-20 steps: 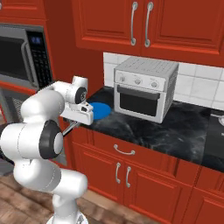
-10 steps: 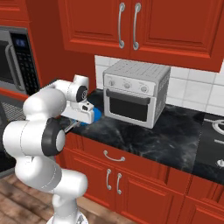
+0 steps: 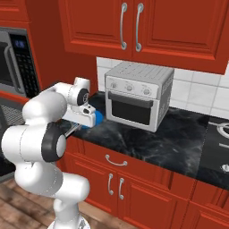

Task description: Pick up the tongs from the counter and place them near the plate next to the oven.

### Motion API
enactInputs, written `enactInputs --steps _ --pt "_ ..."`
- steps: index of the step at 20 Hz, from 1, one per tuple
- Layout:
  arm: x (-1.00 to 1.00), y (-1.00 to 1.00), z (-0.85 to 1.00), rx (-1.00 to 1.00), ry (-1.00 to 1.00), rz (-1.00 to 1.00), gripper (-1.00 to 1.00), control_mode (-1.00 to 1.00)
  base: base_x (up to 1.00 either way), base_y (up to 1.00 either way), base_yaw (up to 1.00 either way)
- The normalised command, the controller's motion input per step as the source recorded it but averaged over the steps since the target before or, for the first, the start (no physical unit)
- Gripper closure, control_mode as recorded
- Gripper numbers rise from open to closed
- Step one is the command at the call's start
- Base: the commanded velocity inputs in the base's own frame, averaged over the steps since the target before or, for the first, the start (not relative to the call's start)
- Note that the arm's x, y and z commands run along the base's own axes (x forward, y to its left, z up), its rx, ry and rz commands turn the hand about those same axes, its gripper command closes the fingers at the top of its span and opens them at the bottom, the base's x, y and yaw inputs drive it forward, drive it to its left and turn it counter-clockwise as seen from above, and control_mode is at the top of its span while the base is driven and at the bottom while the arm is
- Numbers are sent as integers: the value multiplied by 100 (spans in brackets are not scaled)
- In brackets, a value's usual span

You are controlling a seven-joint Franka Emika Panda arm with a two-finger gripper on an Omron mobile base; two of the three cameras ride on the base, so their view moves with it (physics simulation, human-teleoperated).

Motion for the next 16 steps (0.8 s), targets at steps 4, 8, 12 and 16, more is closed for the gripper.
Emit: enactInputs --steps 4,8,12,16 --pt "0 0 0 0 0 0 100 100 21 -4 1" --pt "34 -22 0 0 -4 0 100 -100 0 0 0" --pt "32 -35 -3 0 -13 7 100 -100 0 0 0" --pt "38 -41 -8 0 -1 17 100 -100 0 0 0"
